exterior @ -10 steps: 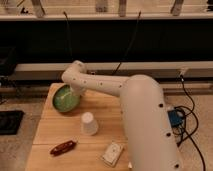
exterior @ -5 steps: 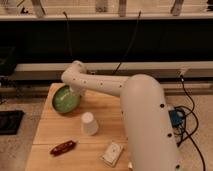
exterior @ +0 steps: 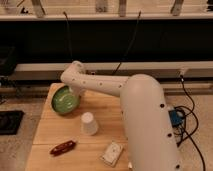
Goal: Pick up the ceramic bowl
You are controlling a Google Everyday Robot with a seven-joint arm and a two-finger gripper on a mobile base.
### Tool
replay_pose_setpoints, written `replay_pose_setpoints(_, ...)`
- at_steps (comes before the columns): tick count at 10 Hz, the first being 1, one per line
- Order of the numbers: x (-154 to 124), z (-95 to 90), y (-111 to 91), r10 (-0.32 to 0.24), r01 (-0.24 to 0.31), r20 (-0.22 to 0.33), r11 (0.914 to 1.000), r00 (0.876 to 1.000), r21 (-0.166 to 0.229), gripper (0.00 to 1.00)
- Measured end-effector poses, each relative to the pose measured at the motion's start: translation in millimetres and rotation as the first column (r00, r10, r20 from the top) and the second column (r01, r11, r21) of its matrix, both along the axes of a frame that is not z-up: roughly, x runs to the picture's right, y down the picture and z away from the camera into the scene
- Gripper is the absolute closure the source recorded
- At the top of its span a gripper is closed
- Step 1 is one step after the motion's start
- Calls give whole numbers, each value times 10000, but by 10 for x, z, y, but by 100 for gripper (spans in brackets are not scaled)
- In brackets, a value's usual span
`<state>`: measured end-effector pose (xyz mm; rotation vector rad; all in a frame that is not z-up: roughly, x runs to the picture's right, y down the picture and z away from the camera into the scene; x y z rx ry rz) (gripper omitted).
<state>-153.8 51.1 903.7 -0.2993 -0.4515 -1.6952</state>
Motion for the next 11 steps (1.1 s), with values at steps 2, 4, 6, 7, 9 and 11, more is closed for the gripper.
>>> replay_pose_setpoints(2, -15, -6, 13, -133, 133, 73, 9999, 9999, -6, 97)
replay_pose_setpoints(4, -19, -9, 24, -248, 248, 124, 9997, 9996, 0, 97)
replay_pose_setpoints(6, -34, -39, 8, -357, 355, 252, 9993, 9990, 64, 97)
replay_pose_setpoints(7, -35, -45, 3, -390, 388, 284, 9992, 9988, 80, 97)
replay_pose_setpoints(9, -15, -62, -11, -505, 502, 356, 9987, 9981, 111, 97)
replay_pose_setpoints(11, -15, -67, -17, -557, 551, 420, 9984, 9976, 159, 97)
